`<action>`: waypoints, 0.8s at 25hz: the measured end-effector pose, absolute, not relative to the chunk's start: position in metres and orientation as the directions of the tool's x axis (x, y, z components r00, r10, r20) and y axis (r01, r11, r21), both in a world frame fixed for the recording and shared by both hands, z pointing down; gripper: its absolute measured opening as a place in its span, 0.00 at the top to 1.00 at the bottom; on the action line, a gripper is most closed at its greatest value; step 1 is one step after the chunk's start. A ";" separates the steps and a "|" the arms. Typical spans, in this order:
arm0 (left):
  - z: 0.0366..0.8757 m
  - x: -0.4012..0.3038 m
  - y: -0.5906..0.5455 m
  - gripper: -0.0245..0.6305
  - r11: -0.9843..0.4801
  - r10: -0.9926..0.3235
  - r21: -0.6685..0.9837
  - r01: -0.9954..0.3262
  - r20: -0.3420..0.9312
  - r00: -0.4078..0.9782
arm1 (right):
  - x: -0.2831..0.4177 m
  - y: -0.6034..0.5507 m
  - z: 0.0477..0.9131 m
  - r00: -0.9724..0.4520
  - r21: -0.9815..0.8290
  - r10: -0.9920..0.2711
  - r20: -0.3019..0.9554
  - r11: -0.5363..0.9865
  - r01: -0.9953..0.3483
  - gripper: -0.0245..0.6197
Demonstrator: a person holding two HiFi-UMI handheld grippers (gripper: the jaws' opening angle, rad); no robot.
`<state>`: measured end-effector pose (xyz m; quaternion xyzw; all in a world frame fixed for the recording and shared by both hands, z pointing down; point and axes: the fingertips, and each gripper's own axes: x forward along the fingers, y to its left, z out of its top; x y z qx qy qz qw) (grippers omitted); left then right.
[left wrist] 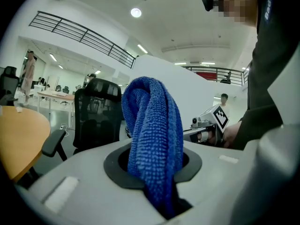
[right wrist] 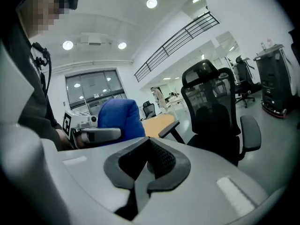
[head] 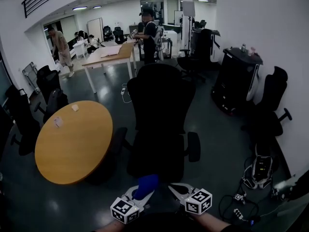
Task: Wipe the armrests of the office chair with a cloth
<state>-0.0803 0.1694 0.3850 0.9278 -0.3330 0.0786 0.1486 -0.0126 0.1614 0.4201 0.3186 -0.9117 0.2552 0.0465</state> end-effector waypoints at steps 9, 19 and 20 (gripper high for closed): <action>0.355 -0.104 0.172 0.80 -0.775 -0.573 0.219 -0.593 0.155 0.805 | -0.048 0.167 0.369 -0.774 -0.252 -0.605 0.190 0.732 -0.634 0.95; 0.352 -0.103 0.186 0.80 -0.774 -0.576 0.205 -0.598 0.162 0.801 | -0.048 0.179 0.361 -0.759 -0.182 -0.639 0.128 0.737 -0.651 0.95; 0.352 -0.104 0.187 0.80 -0.773 -0.578 0.205 -0.600 0.163 0.800 | -0.048 0.179 0.362 -0.759 -0.181 -0.639 0.126 0.737 -0.651 0.95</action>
